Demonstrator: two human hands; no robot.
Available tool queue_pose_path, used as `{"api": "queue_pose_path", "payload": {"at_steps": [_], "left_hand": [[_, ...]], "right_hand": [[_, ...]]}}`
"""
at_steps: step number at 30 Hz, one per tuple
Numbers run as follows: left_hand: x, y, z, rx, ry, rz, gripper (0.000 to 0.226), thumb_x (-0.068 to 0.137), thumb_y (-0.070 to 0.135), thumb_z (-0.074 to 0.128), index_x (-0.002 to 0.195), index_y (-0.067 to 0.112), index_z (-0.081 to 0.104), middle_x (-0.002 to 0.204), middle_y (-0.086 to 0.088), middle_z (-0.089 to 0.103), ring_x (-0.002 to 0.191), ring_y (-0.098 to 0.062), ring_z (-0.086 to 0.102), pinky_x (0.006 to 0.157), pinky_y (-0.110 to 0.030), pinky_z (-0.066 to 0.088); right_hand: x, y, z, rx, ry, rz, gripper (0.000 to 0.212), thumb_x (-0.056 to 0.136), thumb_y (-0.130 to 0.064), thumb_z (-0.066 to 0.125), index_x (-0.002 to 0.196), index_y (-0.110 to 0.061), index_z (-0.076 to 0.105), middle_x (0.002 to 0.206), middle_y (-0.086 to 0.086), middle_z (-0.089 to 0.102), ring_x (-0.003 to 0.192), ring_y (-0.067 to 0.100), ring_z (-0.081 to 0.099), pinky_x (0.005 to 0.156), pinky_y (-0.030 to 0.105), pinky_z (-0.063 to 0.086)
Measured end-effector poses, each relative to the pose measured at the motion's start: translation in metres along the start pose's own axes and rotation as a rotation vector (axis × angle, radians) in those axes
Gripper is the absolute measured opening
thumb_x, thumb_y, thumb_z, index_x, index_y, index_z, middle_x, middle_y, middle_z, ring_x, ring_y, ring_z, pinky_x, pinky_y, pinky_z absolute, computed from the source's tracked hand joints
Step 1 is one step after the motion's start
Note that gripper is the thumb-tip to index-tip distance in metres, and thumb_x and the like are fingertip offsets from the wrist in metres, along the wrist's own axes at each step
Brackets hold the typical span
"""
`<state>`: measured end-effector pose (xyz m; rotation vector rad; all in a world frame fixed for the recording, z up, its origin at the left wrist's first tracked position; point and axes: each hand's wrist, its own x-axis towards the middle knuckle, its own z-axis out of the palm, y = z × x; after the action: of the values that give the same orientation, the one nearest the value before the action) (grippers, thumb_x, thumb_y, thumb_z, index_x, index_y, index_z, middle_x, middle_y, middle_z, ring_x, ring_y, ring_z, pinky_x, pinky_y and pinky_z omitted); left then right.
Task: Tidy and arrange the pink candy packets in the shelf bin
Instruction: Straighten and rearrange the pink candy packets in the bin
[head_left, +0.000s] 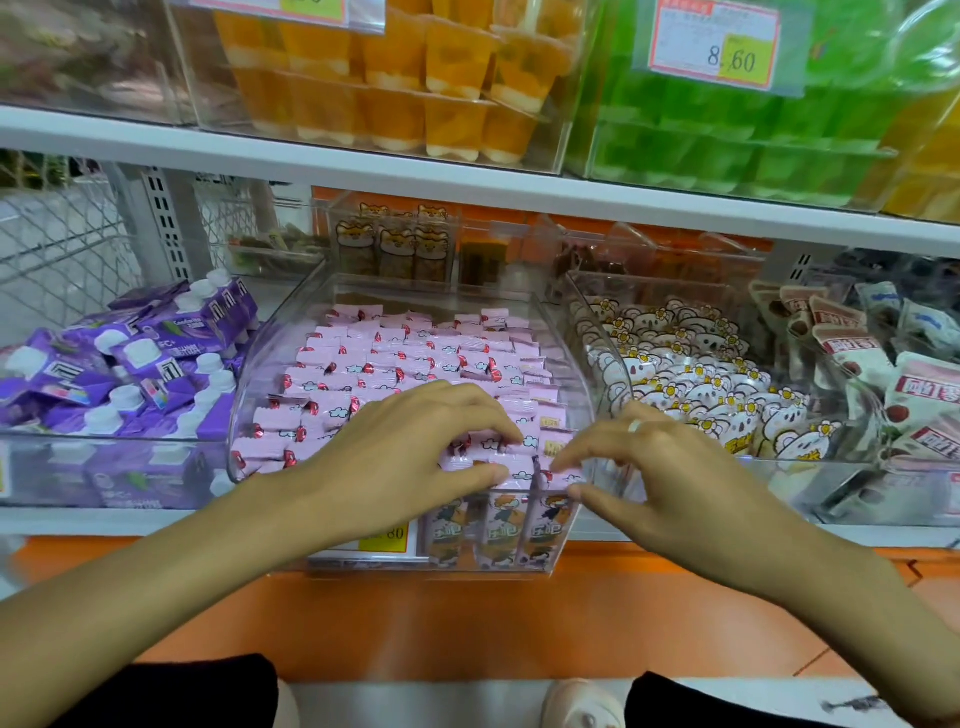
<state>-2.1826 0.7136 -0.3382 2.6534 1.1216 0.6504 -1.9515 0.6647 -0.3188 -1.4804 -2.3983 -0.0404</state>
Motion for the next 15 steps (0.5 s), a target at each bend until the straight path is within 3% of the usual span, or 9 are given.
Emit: {"api": "queue_pose_path", "payload": {"at_steps": [4,8,12,15], "left_hand": [[0.001,0.003,0.003,0.037,-0.008,0.077,0.027,0.093,0.049,0.048,0.119,0.045,0.055,0.120,0.028,0.049,0.112,0.008,0.038,0.085,-0.028,0.045],[0.003,0.003,0.006,0.126,-0.076,0.134,0.040,0.093,0.058,0.034,0.127,0.046,0.052,0.128,0.025,0.046,0.116,0.008,0.032,0.086,-0.016,0.034],[0.004,0.006,0.003,0.170,-0.098,0.140,0.043,0.091,0.061,0.030,0.126,0.046,0.052,0.127,0.023,0.045,0.116,0.005,0.033,0.090,-0.018,0.034],[0.003,0.009,0.002,0.150,-0.085,0.134,0.038,0.094,0.057,0.035,0.129,0.046,0.046,0.129,0.025,0.041,0.118,0.004,0.032,0.094,-0.026,0.039]], "right_hand": [[0.002,-0.004,-0.002,-0.065,-0.016,-0.037,0.019,0.090,-0.045,0.052,0.104,-0.039,0.064,0.100,-0.020,0.062,0.097,0.000,0.044,0.073,0.030,0.045],[0.022,-0.003,-0.012,-0.146,0.161,0.014,0.016,0.089,-0.040,0.056,0.100,-0.034,0.066,0.096,-0.015,0.058,0.095,0.010,0.049,0.063,0.030,0.038],[0.045,-0.009,-0.009,-0.297,0.045,0.023,0.024,0.085,-0.048,0.060,0.102,-0.033,0.067,0.091,-0.012,0.035,0.101,0.012,0.045,0.063,0.028,0.036],[0.053,-0.014,-0.002,-0.368,0.011,-0.024,0.017,0.087,-0.039,0.058,0.097,-0.031,0.070,0.096,-0.007,0.047,0.100,0.014,0.043,0.065,0.025,0.027]]}}
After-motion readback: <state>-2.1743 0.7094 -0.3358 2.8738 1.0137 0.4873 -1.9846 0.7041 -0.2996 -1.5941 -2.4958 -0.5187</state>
